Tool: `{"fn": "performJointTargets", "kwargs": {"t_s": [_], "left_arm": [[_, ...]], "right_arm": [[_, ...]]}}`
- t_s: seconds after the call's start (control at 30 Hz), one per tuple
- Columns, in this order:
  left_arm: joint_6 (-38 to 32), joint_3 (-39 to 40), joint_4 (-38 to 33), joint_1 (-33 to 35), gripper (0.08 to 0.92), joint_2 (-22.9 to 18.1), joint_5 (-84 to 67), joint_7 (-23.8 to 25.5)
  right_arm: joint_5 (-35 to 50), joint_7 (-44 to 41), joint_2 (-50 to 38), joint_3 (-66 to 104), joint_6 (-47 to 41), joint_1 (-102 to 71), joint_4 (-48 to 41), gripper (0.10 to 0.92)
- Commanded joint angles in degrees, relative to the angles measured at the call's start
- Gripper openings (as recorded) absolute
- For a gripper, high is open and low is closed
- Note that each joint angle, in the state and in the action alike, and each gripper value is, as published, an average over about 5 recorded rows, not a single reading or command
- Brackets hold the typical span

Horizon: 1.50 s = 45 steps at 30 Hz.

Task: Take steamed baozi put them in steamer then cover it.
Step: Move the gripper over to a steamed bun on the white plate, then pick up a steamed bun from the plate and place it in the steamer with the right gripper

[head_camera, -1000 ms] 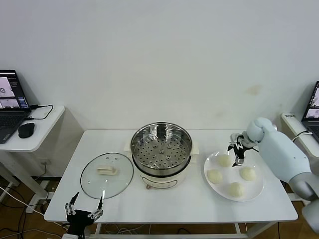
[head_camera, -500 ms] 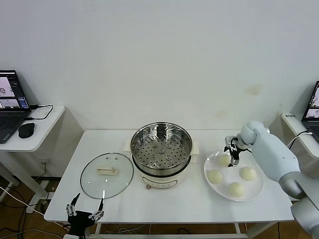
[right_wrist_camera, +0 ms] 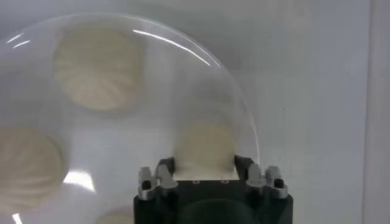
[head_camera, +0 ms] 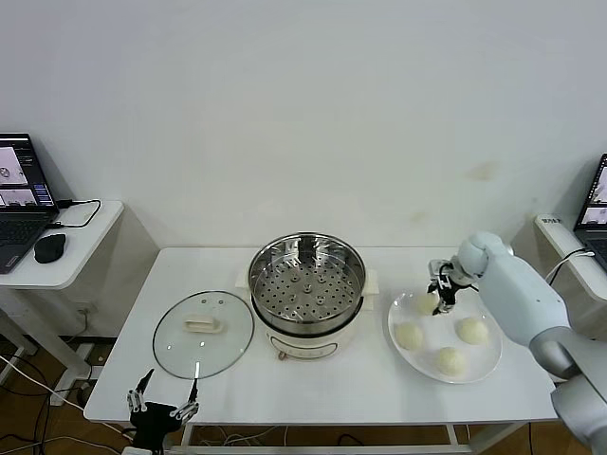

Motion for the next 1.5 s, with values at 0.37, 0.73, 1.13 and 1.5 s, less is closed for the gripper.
{"fn": "performJointTargets", "kwargs": {"t_s": [0.37, 0.73, 1.13, 1.5], "left_arm": [[0.57, 0.40, -0.51, -0.99, 0.823, -0.13, 0.23, -0.45], [1.00, 0.53, -1.13, -1.08, 0.823, -0.06, 0.26, -1.56], [0.72, 0.18, 0.49, -0.13, 0.823, 0.22, -0.11, -2.55], [0.70, -0.06, 0.19, 1.14, 0.823, -1.07, 1.22, -2.55]], "right_arm": [[10.58, -5.79, -3.09, -5.93, -0.72, 12.09, 7.47, 0.521], [18.49, -11.16, 12.68, -15.04, 4.65, 31.01, -0.75, 0.523], [15.81, -14.22, 22.44, -18.59, 29.97, 32.82, -4.87, 0.526], [11.63, -12.62, 20.74, -27.00, 41.73, 30.96, 10.90, 0.526]]}}
